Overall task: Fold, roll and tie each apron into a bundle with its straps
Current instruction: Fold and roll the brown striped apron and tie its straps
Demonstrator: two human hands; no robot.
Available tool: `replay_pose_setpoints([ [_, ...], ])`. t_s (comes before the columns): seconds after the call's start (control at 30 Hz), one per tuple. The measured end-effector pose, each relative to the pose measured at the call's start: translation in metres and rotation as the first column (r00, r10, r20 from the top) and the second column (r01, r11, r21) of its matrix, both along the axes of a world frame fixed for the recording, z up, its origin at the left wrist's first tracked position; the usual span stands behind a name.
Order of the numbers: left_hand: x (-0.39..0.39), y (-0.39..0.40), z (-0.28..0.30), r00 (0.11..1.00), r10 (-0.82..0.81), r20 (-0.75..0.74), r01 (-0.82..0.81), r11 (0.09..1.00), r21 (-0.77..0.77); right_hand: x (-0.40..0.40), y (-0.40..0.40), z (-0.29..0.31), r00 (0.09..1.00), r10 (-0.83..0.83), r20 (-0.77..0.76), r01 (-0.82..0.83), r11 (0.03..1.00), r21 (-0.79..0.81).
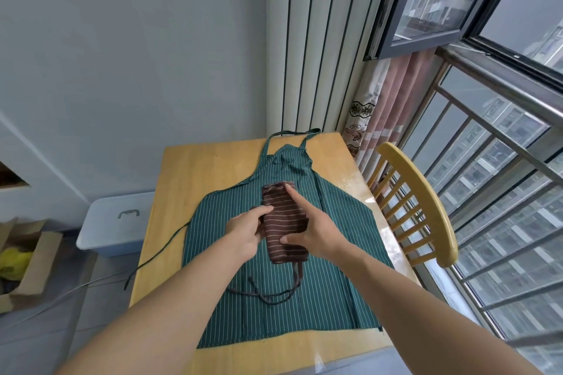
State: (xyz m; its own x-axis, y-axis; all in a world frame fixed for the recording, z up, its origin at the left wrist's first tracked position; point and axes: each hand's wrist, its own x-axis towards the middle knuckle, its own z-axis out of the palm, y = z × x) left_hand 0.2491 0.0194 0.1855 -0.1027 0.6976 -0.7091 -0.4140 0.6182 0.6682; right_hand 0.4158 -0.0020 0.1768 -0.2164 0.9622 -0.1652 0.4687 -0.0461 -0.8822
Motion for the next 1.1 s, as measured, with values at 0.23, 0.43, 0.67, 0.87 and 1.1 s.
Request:
replay_pose_setpoints([
  [0.23, -0.002, 0.000, 0.012, 1.000, -0.008, -0.024, 0.008, 0.999, -0.038, -0.005, 0.004, 0.010, 0.884, 0.091, 0.458, -0.177, 0.973, 0.148],
  [0.43, -0.004, 0.002, 0.028, 0.999, -0.033, -0.031, 0.032, 0.999, -0.024, -0.020, 0.007, 0.020, 0.717, -0.018, 0.697, -0.225, 0.940, 0.255],
  [0.67, -0.021, 0.010, 0.029, 0.984, -0.010, -0.178, 0.007, 1.000, -0.020, -0.024, 0.016, 0.036, 0.730, -0.018, 0.683, -0.246, 0.926, 0.287],
  [0.87, -0.059, 0.020, 0.026, 0.608, -0.057, -0.792, 0.465, 0.834, 0.297, -0.005, 0.033, 0.068, 0.812, 0.152, 0.563, -0.250, 0.963, 0.102],
  [1.1, -0.044, 0.007, 0.053, 0.451, -0.553, -0.700, 0.868, 0.455, 0.200, -0.011, 0.049, 0.095, 0.846, 0.287, 0.449, -0.246, 0.958, -0.147],
])
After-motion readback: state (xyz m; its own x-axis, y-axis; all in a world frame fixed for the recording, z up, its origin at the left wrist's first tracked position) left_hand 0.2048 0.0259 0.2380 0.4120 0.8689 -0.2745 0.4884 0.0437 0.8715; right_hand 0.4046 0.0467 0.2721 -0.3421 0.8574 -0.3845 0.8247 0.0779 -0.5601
